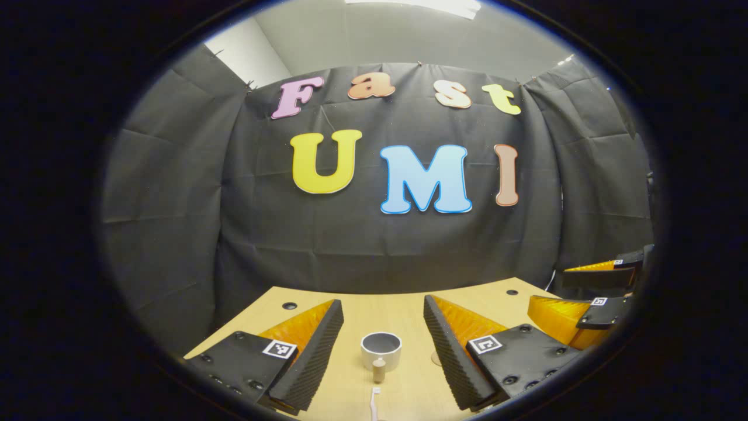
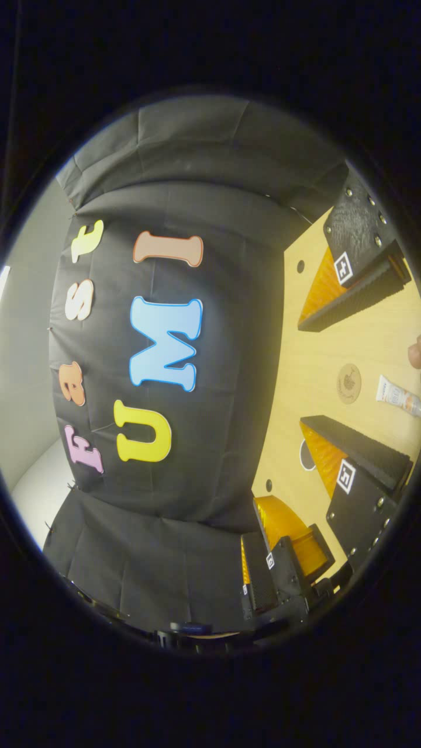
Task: Put the toothbrush and toothpaste on the desktop into the cup, then pick up the cup and place it on the coaster on the desktop.
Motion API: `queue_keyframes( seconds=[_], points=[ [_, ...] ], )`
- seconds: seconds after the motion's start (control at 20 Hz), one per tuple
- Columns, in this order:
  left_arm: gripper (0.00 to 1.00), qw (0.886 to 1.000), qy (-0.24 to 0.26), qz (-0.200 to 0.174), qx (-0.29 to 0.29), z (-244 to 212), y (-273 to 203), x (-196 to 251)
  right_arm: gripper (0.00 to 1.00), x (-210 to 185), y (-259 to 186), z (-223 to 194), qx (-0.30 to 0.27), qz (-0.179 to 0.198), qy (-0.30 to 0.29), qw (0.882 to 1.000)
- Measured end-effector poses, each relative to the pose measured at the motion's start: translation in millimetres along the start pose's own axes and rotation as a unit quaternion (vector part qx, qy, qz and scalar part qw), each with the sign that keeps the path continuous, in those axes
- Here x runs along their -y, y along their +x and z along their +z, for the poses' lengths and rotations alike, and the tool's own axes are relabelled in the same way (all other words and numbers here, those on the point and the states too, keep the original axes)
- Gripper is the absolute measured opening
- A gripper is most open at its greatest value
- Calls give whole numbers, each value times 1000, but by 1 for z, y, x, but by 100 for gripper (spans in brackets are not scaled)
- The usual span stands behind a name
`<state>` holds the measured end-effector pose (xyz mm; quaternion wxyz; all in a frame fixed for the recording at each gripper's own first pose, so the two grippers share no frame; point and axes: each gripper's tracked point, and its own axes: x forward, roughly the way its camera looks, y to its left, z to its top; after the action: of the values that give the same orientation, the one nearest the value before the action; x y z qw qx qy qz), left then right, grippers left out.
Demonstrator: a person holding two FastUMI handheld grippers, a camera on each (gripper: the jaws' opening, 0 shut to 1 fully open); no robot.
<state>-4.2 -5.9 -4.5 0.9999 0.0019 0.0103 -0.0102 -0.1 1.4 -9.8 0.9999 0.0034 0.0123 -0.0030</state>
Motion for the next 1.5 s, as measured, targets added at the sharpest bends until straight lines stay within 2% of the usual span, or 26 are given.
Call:
queue_keyframes(
  seconds=[0.1, 0.25, 0.3, 0.4, 0.7, 0.85, 0.9, 1.0, 1.3, 1.5],
  points=[
    [100, 1000, -1, 1, -2, -2, 1, 0, 93, 1, 0, -3, -4, 1, 3, 1000],
    [81, 1000, -3, 2, -3, -3, 3, 0, 93, 1, 2, -5, -8, 1, 5, 1000],
    [81, 1000, -4, 0, -6, -5, 4, 1, 93, 2, 3, -7, -11, 1, 6, 1000],
    [100, 1000, -13, -2, -17, -13, 6, 2, 93, 0, 5, -14, -22, 5, 10, 1000],
    [100, 997, -35, 8, -71, -49, 9, -6, 93, -5, 13, -48, -89, 13, 19, 996],
    [100, 993, -37, 7, -111, -70, 11, -3, 93, -8, 16, -72, -136, 14, 31, 990],
    [100, 991, -41, 4, -126, -80, 12, -2, 93, -10, 17, -81, -153, 17, 38, 987],
    [91, 986, -50, -4, -162, -102, 14, 4, 92, -11, 20, -102, -192, 21, 51, 980],
    [92, 959, -68, -6, -275, -159, 17, 10, 93, -16, 9, -162, -308, 27, 112, 944],
    [92, 937, -81, 1, -339, -193, 8, 6, 94, -17, 11, -187, -354, 22, 142, 924]
  ],
)
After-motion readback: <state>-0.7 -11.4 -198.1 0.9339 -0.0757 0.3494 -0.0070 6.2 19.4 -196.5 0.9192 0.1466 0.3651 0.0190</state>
